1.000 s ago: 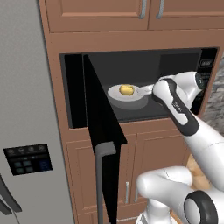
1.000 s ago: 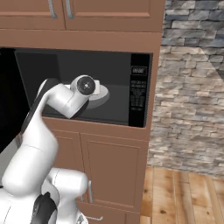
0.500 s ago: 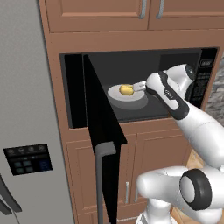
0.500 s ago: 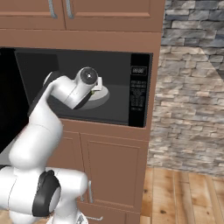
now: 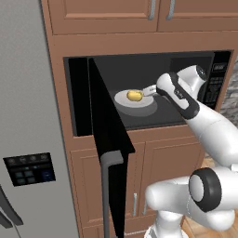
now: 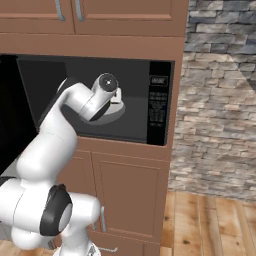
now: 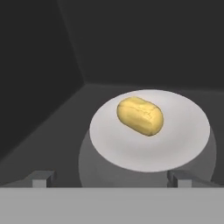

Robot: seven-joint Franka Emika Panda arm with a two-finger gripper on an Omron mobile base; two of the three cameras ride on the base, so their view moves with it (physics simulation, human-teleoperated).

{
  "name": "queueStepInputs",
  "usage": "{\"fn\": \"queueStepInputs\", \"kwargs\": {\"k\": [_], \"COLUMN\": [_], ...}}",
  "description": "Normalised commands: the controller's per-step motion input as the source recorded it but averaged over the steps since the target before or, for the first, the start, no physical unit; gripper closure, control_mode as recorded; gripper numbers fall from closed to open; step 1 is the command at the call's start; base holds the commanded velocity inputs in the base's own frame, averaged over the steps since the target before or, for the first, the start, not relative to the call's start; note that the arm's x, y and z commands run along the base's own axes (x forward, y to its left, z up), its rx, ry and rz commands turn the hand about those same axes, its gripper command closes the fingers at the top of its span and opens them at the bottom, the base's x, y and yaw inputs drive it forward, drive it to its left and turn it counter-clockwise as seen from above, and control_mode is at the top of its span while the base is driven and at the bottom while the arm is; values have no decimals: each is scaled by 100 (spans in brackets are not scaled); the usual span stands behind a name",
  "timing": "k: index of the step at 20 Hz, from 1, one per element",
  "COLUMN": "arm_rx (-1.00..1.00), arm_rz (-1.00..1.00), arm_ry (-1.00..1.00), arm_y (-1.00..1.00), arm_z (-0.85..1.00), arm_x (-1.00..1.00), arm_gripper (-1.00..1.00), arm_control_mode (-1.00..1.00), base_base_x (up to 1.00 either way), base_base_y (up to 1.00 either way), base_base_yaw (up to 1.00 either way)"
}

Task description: Retrieve the reheated potato from the microwave, then place the potato, cheese, and condiment on the cutting board.

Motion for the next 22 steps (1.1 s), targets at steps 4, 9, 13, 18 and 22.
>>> {"fn": "queueStepInputs", "kwargs": {"k": [4, 9, 13, 18, 22], "arm_rx": [0, 0, 0, 0, 0], "arm_rz": [0, 0, 0, 0, 0], "arm_ry": [0, 0, 0, 1, 0], "arm_y": [0, 0, -1, -1, 2], "arm_z": [-17, -14, -5, -9, -13], "arm_x": [24, 25, 34, 29, 23], "arm_gripper": [-100, -100, -100, -100, -100], "arm_control_mode": [-100, -100, -100, -100, -100], "base_base_x": [0, 0, 0, 0, 0], "base_base_y": [0, 0, 0, 0, 0], "base_base_yaw": [0, 0, 0, 0, 0]}}
